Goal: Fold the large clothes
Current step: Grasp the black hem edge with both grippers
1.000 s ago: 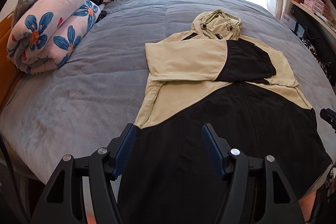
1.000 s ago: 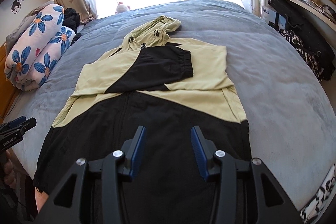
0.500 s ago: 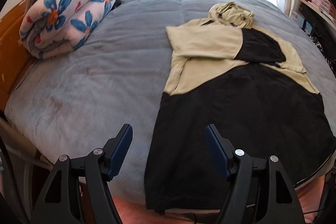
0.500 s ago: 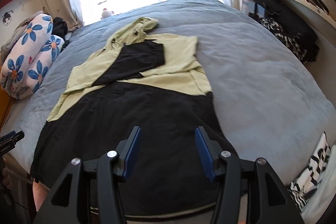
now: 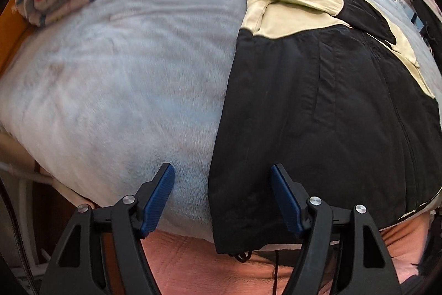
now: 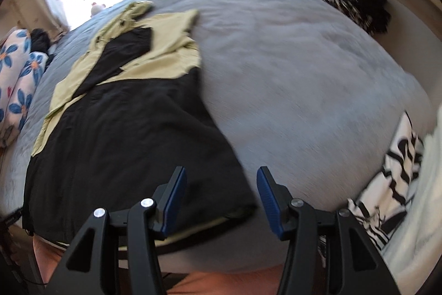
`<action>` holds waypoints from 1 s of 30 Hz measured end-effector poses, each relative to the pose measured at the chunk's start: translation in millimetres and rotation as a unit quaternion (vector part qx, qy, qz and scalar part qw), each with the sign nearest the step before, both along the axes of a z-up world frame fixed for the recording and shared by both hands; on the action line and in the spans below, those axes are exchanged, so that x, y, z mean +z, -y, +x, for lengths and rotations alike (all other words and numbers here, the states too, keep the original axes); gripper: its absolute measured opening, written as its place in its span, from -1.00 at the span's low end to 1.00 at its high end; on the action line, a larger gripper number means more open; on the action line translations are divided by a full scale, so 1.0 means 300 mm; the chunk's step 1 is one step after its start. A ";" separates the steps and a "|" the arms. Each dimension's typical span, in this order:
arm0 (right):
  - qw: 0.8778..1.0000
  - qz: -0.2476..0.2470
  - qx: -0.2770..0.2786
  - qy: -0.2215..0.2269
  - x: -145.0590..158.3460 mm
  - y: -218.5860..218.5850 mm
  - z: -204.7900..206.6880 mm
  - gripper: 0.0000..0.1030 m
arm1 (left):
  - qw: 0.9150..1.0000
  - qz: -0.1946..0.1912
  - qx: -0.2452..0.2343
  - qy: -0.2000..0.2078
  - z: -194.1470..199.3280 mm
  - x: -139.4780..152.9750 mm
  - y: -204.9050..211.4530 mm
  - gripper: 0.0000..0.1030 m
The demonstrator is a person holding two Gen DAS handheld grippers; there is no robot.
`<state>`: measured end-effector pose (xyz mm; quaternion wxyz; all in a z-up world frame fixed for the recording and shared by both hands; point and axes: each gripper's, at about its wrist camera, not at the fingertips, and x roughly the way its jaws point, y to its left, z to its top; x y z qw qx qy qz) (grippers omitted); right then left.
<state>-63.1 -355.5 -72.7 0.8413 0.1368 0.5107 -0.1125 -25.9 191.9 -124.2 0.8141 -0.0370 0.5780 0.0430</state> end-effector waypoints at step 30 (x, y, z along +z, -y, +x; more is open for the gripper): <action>0.995 0.090 0.048 -0.011 -0.130 -0.033 0.018 -0.12 | 0.997 -0.065 -0.037 -0.002 0.012 -0.077 -0.017 0.93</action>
